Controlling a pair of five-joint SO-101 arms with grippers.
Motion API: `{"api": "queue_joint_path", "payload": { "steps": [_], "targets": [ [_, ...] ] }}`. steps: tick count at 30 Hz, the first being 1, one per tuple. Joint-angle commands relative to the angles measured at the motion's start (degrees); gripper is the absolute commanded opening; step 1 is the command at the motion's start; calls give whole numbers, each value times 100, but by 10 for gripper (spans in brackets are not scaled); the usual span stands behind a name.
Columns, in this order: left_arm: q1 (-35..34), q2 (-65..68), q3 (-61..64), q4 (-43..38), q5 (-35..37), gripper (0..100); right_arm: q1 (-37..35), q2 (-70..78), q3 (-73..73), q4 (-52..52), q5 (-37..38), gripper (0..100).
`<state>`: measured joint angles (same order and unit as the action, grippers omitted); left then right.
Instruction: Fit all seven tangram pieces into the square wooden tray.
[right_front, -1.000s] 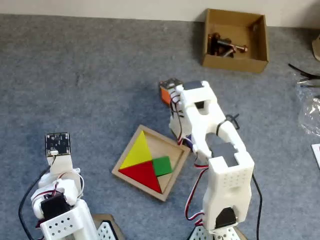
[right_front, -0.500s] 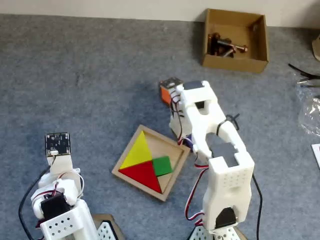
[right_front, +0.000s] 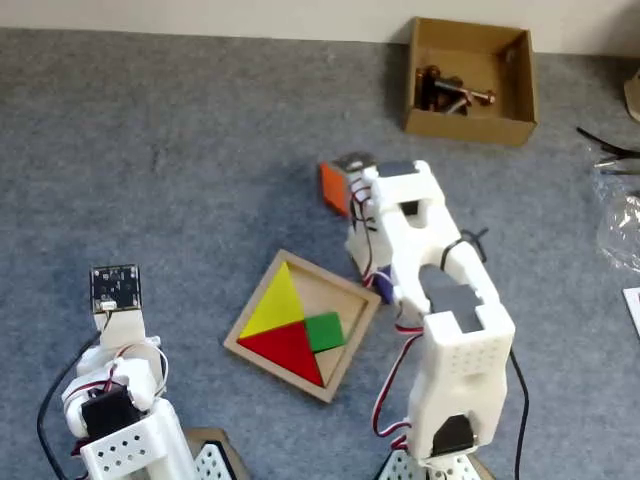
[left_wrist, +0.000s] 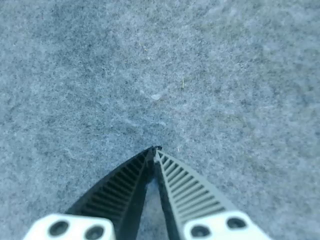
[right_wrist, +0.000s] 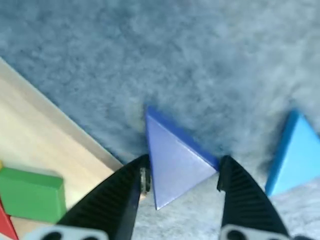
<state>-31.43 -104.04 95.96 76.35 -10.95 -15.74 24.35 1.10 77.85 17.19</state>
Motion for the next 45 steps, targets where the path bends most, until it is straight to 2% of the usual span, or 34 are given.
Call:
{"api": "queue_joint_path", "payload": {
  "steps": [1, 3, 8, 13, 19, 30, 41, 45],
  "targets": [
    [84, -31, 119, 26, 53, 5, 198, -365, -31, -66, -360, 213],
    [84, -31, 119, 26, 53, 5, 233, -365, -31, -66, -589, 205],
    [84, -31, 119, 26, 53, 5, 242, -374, -4, -189, -624, 130],
    [84, -31, 119, 26, 53, 5, 251, -374, -22, -224, -624, 119],
    [84, -31, 119, 26, 53, 5, 277, -374, -31, -198, -624, 5],
    [84, -31, 119, 26, 53, 5, 497, -409, -40, -163, -589, 5],
    [84, -31, 119, 26, 53, 5, 453, -418, -1411, 1059, -255, 9],
    [84, -31, 119, 26, 53, 5, 189, -382, -1886, 1156, 123, 88]
  ]
}}
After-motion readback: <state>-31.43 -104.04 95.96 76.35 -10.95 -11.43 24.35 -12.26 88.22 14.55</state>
